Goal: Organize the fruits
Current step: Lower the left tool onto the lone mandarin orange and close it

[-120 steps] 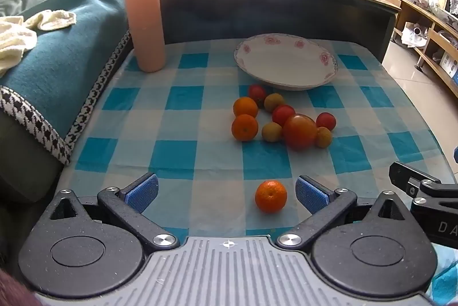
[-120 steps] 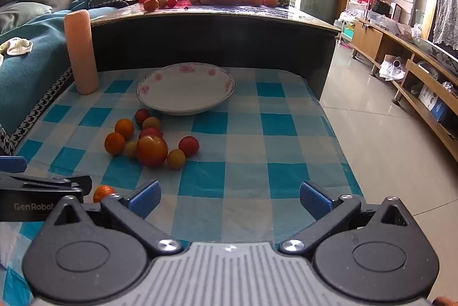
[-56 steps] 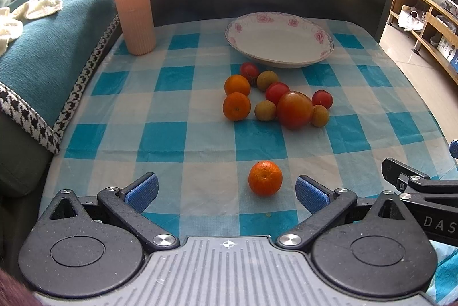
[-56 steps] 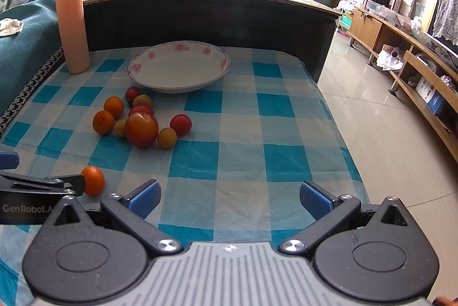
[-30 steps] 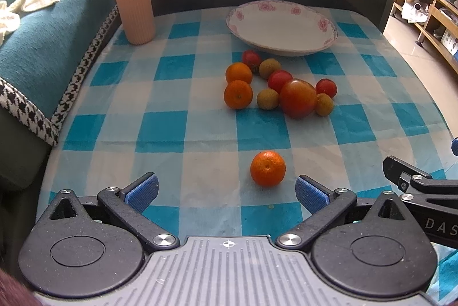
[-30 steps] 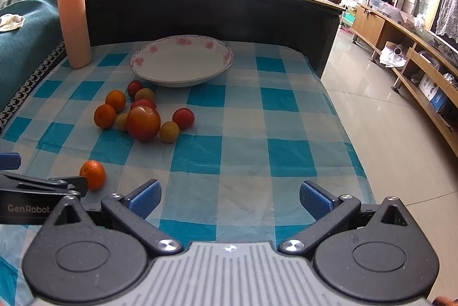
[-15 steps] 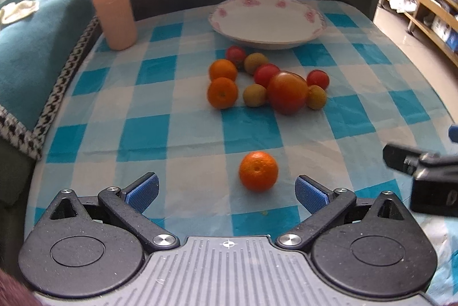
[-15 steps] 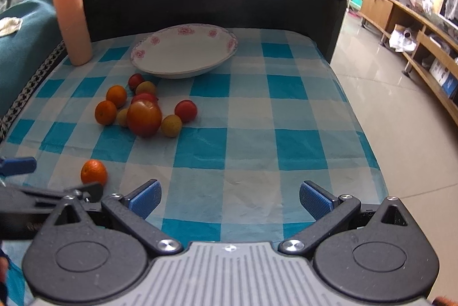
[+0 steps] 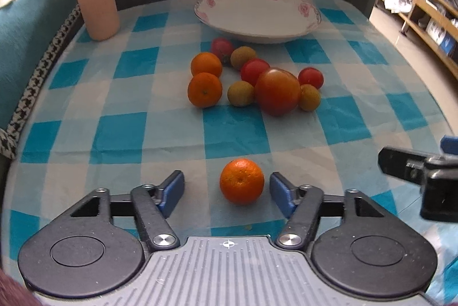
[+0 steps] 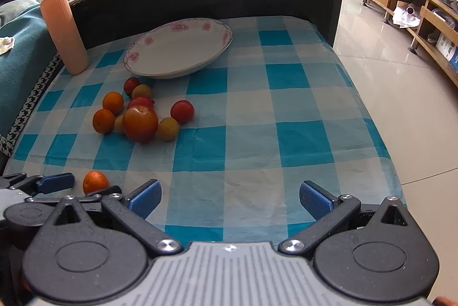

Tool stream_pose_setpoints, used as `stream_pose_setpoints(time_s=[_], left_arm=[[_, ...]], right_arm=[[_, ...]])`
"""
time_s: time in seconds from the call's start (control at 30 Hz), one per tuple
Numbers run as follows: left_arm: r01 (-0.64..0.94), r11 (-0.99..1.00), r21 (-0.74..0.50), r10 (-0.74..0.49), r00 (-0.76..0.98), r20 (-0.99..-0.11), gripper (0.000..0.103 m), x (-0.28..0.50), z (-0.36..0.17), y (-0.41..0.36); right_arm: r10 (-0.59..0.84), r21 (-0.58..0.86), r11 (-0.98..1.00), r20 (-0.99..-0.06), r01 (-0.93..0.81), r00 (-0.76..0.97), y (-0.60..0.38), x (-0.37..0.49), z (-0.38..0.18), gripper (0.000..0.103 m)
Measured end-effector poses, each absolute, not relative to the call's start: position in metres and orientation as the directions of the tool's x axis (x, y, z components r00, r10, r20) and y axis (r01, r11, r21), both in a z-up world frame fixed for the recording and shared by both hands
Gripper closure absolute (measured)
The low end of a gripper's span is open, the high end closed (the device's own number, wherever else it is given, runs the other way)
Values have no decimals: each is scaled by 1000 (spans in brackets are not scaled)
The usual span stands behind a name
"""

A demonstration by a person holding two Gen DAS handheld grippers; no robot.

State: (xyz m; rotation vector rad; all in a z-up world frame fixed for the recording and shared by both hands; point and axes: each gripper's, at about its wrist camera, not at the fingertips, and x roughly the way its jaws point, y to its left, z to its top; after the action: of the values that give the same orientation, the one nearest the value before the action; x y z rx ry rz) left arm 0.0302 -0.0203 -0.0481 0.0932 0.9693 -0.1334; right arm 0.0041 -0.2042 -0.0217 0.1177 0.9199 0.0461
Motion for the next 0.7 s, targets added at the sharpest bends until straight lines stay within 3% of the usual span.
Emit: stream_pose_setpoints(time_s=[0.13, 0.3, 0.5, 0.63, 0.7], left_arm=[[148, 989, 12, -74, 559, -826, 37, 29, -48, -20], [170, 985, 0, -93, 534, -840, 16, 29, -51, -23], [168, 986, 0, -90, 527, -845, 12, 28, -53, -22], [216, 976, 13, -105, 527, -843, 0, 23, -58, -25], [215, 976, 12, -105, 523, -846, 0, 22, -58, -25]], right_arm=[[101, 133, 991, -797, 11, 595, -204, 6, -24, 0], [112, 147, 989, -800, 11, 590, -204, 7, -24, 0], [116, 157, 987, -800, 18, 589, -206, 8, -24, 0], [124, 168, 986, -797, 19, 591, -208, 8, -22, 0], [128, 171, 985, -794, 17, 594, -208, 7, -21, 0]])
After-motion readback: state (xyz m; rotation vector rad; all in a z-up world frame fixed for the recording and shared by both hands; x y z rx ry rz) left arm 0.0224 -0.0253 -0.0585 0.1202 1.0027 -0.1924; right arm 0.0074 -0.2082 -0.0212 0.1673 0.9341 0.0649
